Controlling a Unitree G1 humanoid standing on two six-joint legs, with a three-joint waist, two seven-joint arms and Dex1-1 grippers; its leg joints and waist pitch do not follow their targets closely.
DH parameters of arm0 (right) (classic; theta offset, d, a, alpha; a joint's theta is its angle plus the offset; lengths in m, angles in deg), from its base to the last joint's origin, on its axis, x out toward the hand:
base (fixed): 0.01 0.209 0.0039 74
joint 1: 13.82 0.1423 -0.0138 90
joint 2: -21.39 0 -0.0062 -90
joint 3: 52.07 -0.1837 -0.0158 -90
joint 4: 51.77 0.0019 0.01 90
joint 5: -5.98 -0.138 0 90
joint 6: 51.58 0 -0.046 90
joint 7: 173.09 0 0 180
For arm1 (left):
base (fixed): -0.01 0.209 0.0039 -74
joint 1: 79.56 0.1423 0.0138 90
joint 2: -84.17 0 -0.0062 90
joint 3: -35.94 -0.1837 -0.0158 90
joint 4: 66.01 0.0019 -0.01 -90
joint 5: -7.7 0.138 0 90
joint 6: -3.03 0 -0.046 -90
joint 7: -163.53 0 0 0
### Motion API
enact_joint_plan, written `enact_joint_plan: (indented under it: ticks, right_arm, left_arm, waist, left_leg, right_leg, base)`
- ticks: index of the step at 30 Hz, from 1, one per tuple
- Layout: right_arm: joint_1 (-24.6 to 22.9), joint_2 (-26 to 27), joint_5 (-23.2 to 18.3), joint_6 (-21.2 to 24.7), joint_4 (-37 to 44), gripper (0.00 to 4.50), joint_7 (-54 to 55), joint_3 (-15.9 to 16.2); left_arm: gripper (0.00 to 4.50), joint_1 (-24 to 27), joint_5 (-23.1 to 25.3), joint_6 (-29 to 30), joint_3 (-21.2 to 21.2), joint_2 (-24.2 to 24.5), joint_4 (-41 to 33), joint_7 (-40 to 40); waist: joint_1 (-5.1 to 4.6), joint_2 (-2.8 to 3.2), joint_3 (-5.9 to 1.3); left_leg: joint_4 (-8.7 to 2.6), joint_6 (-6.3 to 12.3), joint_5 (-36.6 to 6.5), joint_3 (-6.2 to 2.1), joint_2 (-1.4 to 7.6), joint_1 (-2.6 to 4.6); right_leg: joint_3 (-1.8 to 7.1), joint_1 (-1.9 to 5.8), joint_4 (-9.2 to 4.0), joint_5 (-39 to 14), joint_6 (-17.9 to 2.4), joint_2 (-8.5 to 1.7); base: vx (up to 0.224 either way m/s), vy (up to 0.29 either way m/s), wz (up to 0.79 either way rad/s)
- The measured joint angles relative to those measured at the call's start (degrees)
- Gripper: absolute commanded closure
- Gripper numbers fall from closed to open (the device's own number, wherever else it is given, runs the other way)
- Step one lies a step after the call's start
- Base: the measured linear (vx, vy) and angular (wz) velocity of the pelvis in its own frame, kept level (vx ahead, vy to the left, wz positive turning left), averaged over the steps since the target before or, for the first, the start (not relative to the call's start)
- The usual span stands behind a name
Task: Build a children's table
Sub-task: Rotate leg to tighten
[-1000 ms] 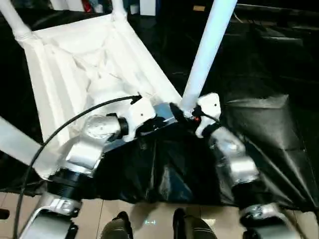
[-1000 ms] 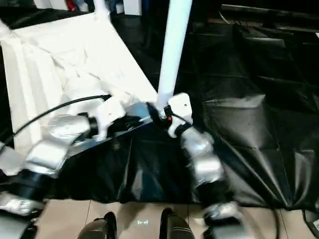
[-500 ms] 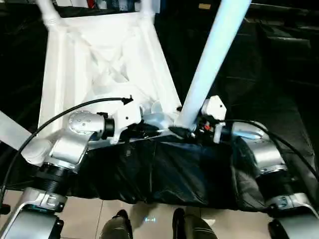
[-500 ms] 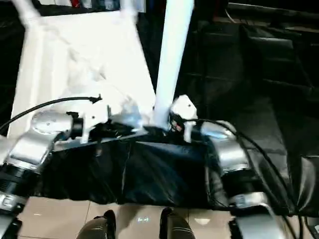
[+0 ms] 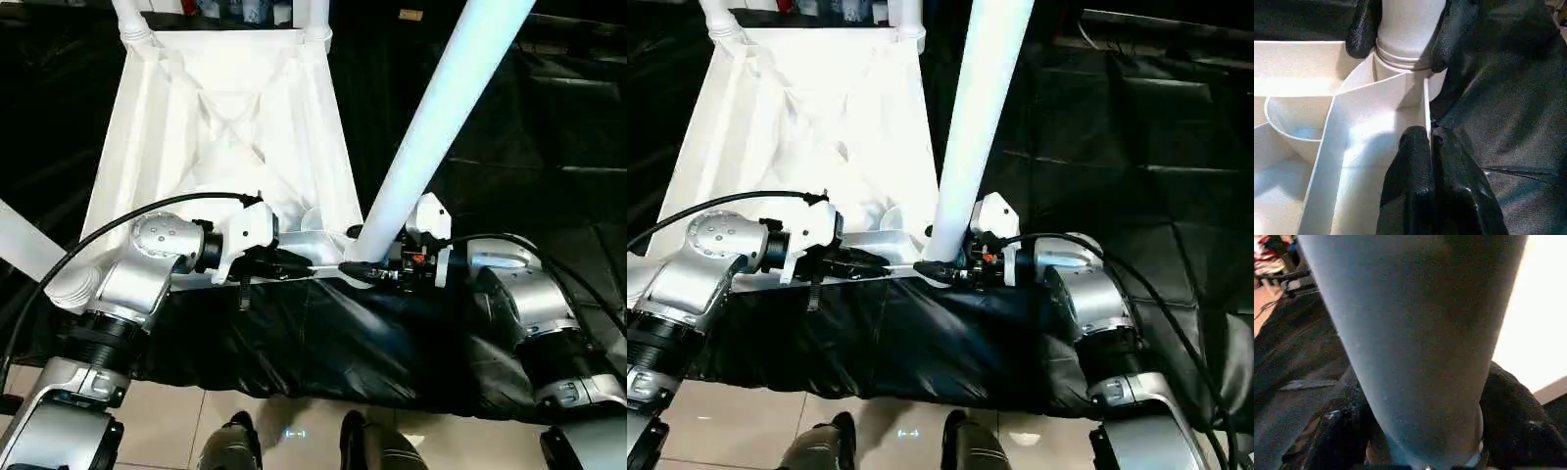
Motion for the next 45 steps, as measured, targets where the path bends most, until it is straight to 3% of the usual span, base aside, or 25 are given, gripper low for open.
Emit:
enact_joint_plan:
  ticks: [5,11,18,21,22,29,38,45]
  right_arm:
    - [-1.39,3.83,0.28,-0.14,-0.58,1.89,8.48,-2.11]
    - [-2.61,11.82,2.17,-0.53,-1.10,1.89,28.09,-6.37]
    - [0.47,20.98,6.75,-2.02,-4.97,1.89,53.10,-9.75]
    - [0.83,22.62,7.77,-2.50,-5.32,1.89,57.09,-10.28]
    - [0.70,22.96,8.11,-2.83,-5.30,1.55,57.60,-10.38]
    - [0.13,23.24,8.36,-3.24,-4.61,0.75,55.95,-10.31]
    - [0.08,12.93,7.12,-2.19,-2.25,0.75,34.90,-6.01]
    - [0.93,4.32,3.48,-1.90,-0.84,0.75,14.37,-2.43]
  left_arm:
    - [4.50,0.18,1.29,1.38,0.94,-1.10,0.14,3.94]
    - [4.50,0.37,4.87,6.18,1.28,-4.95,-2.50,14.03]
    - [4.50,0.26,9.69,11.25,1.32,-12.15,-3.99,26.24]
    - [4.50,0.34,10.32,11.51,1.22,-13.17,-4.13,27.75]
    - [4.50,0.37,10.40,11.51,1.21,-13.20,-4.19,27.77]
    - [4.50,0.80,10.57,10.71,1.08,-12.56,-4.88,26.87]
    - [4.50,1.97,6.74,7.56,1.09,-8.31,-6.16,19.20]
    - [4.50,1.69,2.79,4.77,1.62,-4.27,-4.93,9.70]
  waist:
    - [-0.59,-0.26,0.15]
    - [-1.52,-0.31,0.18]
    - [-1.63,0.05,0.00]
    - [-1.56,0.13,-0.05]
    - [-1.54,0.13,-0.05]
    - [-1.55,0.09,-0.03]
    - [-1.34,0.06,0.04]
    - [-0.77,0.25,0.08]
  left_leg:
    - [-0.02,-0.35,-0.17,-0.05,-0.01,0.38]
    - [-0.23,-0.73,0.04,-0.27,-0.15,0.39]
    - [-0.27,-0.75,0.06,-0.21,-0.40,0.40]
    - [-0.33,-0.74,0.05,-0.21,-0.45,0.41]
    - [-0.39,-0.74,0.05,-0.21,-0.45,0.41]
    - [-0.48,-0.74,0.05,-0.22,-0.45,0.39]
    - [-0.61,-0.74,0.00,-0.21,-0.37,0.41]
    - [-0.73,-0.24,0.00,-0.13,-0.03,0.15]
  right_leg:
    - [0.05,0.58,-0.05,-0.14,0.25,0.00]
    - [0.03,0.74,-1.05,-0.18,0.31,-0.04]
    - [0.31,0.79,-1.95,-0.18,0.32,-0.12]
    - [0.38,0.77,-1.94,-0.18,0.32,-0.13]
    - [0.37,0.77,-1.94,-0.18,0.33,-0.13]
    - [0.35,0.74,-1.93,-0.17,0.35,-0.13]
    - [0.27,0.66,-1.80,1.07,0.75,-0.11]
    - [-0.01,-0.18,-0.74,0.40,0.18,0.10]
  base:
    - [0.000,0.000,0.00]
    - [0.000,0.000,0.00]
    - [0.000,0.000,0.00]
    - [0.000,0.000,0.00]
    - [0.000,0.000,0.00]
    - [0.000,0.000,0.00]
    - [0.006,-0.004,0.01]
    - [0.025,-0.021,0.02]
